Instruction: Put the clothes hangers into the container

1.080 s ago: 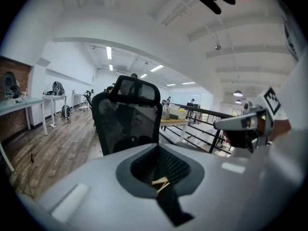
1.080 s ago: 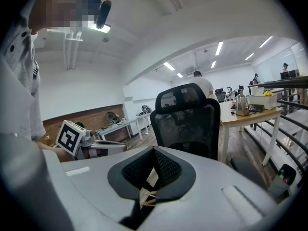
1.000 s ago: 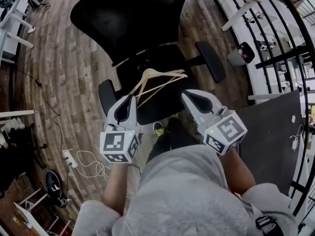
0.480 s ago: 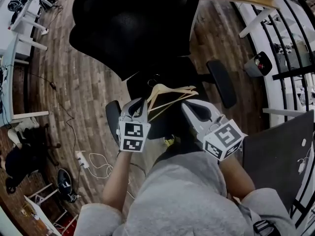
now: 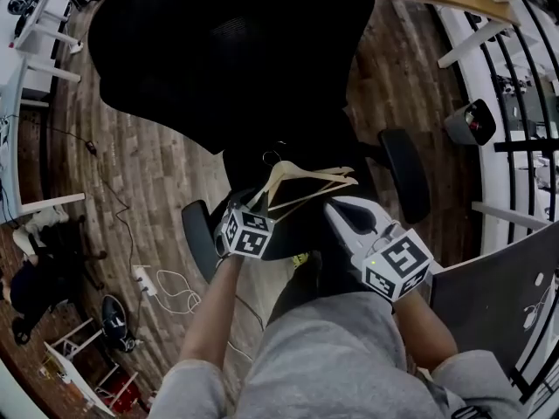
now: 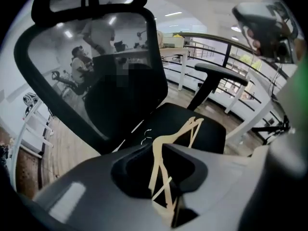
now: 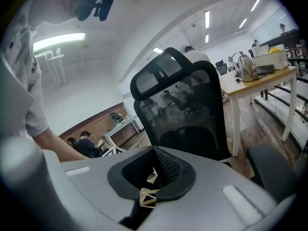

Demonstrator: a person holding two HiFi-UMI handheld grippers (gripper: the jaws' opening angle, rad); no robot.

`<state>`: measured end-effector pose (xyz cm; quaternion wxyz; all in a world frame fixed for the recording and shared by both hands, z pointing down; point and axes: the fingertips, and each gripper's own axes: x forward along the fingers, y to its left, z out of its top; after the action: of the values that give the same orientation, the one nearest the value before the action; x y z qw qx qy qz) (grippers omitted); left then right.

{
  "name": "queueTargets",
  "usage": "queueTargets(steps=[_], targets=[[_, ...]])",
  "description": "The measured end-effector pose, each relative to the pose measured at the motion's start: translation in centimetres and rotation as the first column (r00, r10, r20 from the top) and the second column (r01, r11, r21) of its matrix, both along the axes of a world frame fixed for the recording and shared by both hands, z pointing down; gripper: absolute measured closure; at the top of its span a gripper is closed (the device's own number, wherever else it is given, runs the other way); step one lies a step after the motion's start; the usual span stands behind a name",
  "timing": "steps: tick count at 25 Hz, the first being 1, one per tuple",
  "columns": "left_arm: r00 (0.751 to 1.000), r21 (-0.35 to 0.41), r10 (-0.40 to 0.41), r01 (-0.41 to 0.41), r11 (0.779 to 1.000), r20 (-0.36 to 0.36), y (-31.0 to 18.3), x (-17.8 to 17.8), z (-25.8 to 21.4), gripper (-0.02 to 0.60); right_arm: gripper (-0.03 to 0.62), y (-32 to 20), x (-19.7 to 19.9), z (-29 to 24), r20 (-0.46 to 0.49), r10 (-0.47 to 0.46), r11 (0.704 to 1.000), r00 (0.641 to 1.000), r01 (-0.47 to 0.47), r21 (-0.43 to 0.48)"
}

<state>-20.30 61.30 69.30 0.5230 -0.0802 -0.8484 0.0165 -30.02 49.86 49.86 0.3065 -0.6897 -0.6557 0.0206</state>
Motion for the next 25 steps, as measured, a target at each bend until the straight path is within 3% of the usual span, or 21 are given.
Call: queueTargets(steps=[9, 14, 20, 25], targets=[[0.990, 0.086, -0.056, 0.067, 0.994, -0.127, 1.7, 1.7, 10.5, 0.462, 0.595, 1.2, -0.2, 5.8, -0.056, -0.047, 0.995, 0.997, 0.052, 0.090], [0.972, 0.120, -0.029, 0.058, 0.991, -0.233, 2.0, 3.9, 17.6, 0.402, 0.595, 1.5, 0.5, 9.5, -0.082, -0.063, 0.988, 0.995, 0.074, 0.138], [0.954, 0.090, -0.027, 0.056, 0.994, -0.298, 3.2, 6.0, 22.1, 0.400, 0.595, 1.4, 1.9, 12.5, -0.128, -0.071, 0.979, 0.989, 0.094, 0.181], [0.943, 0.078, 0.039, -0.015, 0.997, -0.329, 3.3, 5.9, 24.1, 0.405, 0.595, 1.4, 2.9, 14.1, -0.138, -0.102, 0.968, 0.985, 0.130, 0.215]])
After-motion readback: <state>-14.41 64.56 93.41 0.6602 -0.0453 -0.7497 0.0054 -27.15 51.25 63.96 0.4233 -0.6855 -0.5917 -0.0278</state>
